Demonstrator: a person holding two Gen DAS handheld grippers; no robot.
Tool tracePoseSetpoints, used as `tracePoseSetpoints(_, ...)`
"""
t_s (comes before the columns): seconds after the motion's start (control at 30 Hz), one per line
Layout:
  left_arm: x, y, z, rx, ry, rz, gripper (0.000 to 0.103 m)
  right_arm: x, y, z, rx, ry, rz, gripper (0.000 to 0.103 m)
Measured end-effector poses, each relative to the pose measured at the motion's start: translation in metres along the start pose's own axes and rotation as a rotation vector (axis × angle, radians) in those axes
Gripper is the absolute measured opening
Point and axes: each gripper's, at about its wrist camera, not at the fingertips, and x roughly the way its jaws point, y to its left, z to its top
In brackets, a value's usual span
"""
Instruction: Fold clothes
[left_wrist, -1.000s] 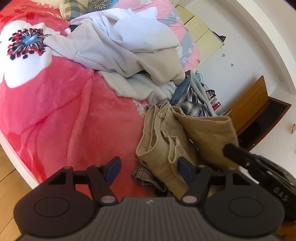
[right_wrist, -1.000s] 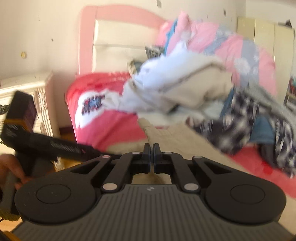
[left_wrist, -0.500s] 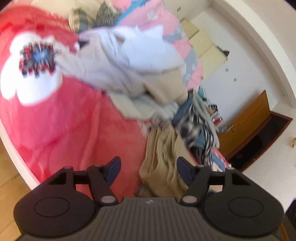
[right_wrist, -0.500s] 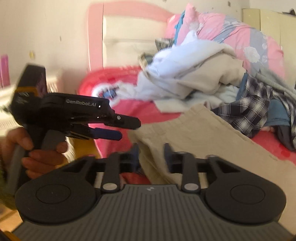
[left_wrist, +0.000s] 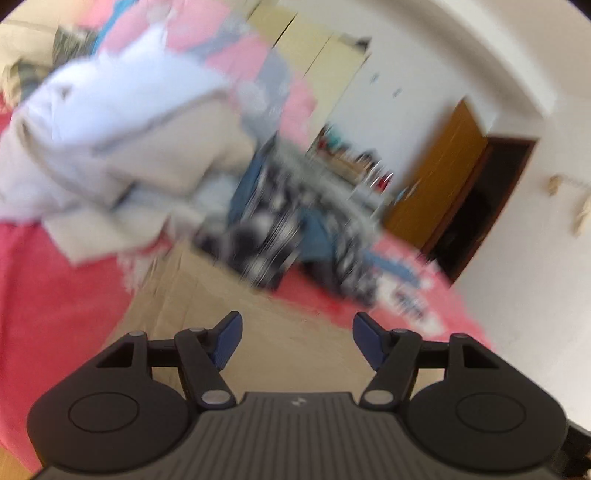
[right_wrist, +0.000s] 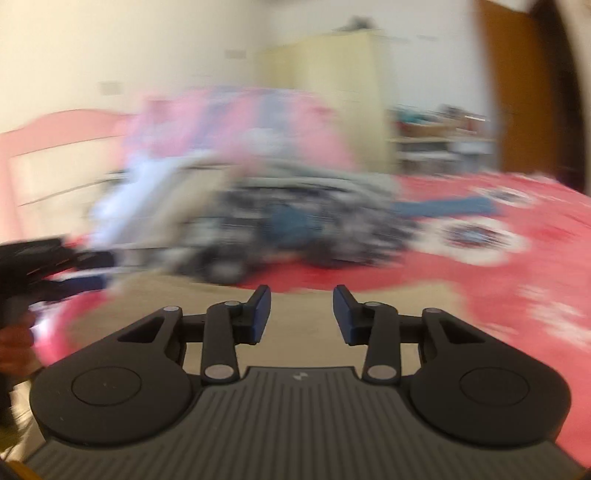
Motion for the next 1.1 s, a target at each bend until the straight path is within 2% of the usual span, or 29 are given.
tracePoseSetpoints(0.03,0.01,0.003,-0.004,0.015,0.021,0.06,0.06,0.0,-0.012,-0.009,-0.003,0.028,-0.043,0.027)
tracePoseSetpoints(0.1,0.021,0.005,-0.009,0.075,0.039,0.125,0.05,0.004,-0.033,-0.036,-0.027,0.113,-0.108,0.026)
tracePoseSetpoints(0.13,0.022,0.004,-0.01,0.097,0.042,0.136,0.051,0.007,-0.042,-0.053,-0.041,0.169,-0.125,0.024)
tracePoseSetpoints(0.2,0.021,-0.004,-0.004,0.113,0.061,0.159,0.055,-0.006,-0.05,-0.075,-0.045,0.099,-0.097,0.024)
tracePoseSetpoints(0.27,0.016,-0.014,0.003,0.12,0.057,0.181,0.058,-0.008,-0.049,-0.071,-0.055,0.094,-0.093,0.025)
tracePoseSetpoints(0.37,0.016,-0.033,0.017,0.151,0.026,0.146,0.06,-0.012,-0.055,-0.06,-0.004,0.069,-0.052,0.027)
tracePoseSetpoints(0.43,0.029,-0.049,0.021,0.19,0.038,0.14,0.062,-0.016,-0.059,-0.053,0.02,0.008,-0.028,0.027)
tracePoseSetpoints(0.5,0.053,-0.058,0.019,0.228,0.09,0.162,0.062,-0.015,-0.059,-0.052,0.004,-0.035,-0.019,0.027)
tracePoseSetpoints(0.6,0.093,-0.046,0.004,0.259,0.188,0.254,0.059,-0.008,-0.076,-0.073,0.015,0.018,-0.021,0.026)
tracePoseSetpoints(0.67,0.092,-0.044,0.003,0.261,0.179,0.251,0.06,-0.016,-0.093,-0.086,0.087,0.015,-0.006,0.025)
tracePoseSetpoints(0.77,0.081,-0.048,0.008,0.255,0.172,0.266,0.06,-0.041,-0.122,-0.079,0.223,-0.012,-0.076,0.028)
tracePoseSetpoints(0.83,0.067,-0.053,0.013,0.233,0.148,0.255,0.06,-0.053,-0.149,-0.079,0.347,-0.016,-0.101,0.029)
tracePoseSetpoints(0.9,0.048,-0.062,0.015,0.222,0.111,0.221,0.061,-0.062,-0.168,-0.078,0.459,-0.007,-0.088,0.03)
tracePoseSetpoints(1.03,0.004,-0.094,-0.002,0.3,0.069,0.114,0.067,-0.08,-0.168,-0.077,0.498,0.011,0.0,0.03)
tracePoseSetpoints(1.1,-0.011,-0.109,-0.017,0.349,0.074,0.051,0.068,-0.082,-0.158,-0.08,0.514,0.046,0.082,0.03)
